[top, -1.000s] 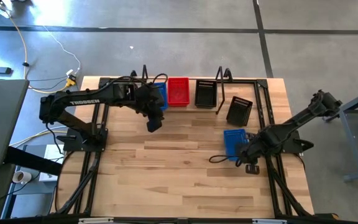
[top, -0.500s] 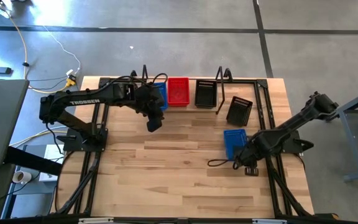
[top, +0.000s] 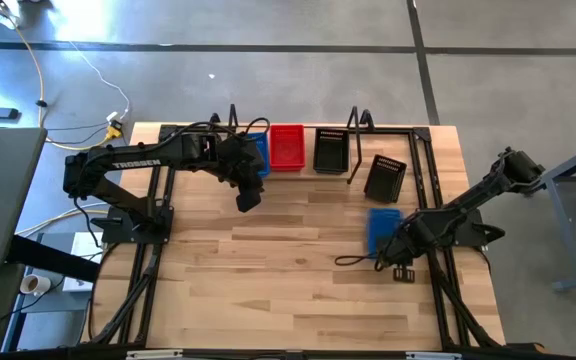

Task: Stack baskets on shelf by color
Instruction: Stack the blue bin on top of the blue bin on the shelf

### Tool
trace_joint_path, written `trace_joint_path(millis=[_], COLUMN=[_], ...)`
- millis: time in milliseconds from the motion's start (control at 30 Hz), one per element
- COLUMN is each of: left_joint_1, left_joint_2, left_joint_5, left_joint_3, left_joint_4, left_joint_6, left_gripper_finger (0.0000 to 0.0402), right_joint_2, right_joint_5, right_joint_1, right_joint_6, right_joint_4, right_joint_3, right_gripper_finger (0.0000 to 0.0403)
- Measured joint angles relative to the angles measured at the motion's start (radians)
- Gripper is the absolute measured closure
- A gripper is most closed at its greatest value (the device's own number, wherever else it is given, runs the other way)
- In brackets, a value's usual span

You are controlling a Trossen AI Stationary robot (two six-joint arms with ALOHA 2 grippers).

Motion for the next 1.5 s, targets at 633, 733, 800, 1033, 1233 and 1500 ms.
trace_joint_path(millis=[633, 733, 800, 1033, 1233, 1500], left_joint_1=[-0.087, -0.117, -0.138, -0.22, -0.301, -0.388], left_joint_2=[0.001, 0.001, 0.001, 0.001, 0.001, 0.001], left_joint_5=[0.003, 0.003, 0.003, 0.004, 0.004, 0.002], left_joint_3=[0.0, 0.0, 0.0, 0.0, 0.0, 0.0], left_joint_4=[0.0, 0.0, 0.0, 0.001, 0.009, 0.104], left_joint_6=[0.0, 0.0, 0.0, -0.008, -0.008, -0.008], left_gripper_finger=[0.0284, 0.0284, 0.0284, 0.0284, 0.0284, 0.0284], right_joint_2=[0.034, 0.092, 0.138, 0.31, 0.447, 0.627], right_joint_5=[0.056, 0.057, 0.056, 0.041, 0.038, 0.048], right_joint_1=[-0.084, -0.1, -0.11, -0.151, -0.191, -0.228], right_joint_6=[0.132, 0.089, 0.055, -0.043, -0.113, -0.185], right_joint_4=[0.036, 0.014, -0.008, -0.048, -0.097, -0.179], right_joint_3=[0.304, 0.376, 0.43, 0.625, 0.809, 1.022], right_gripper_finger=[0.0402, 0.0402, 0.0402, 0.0402, 0.0403, 0.0403])
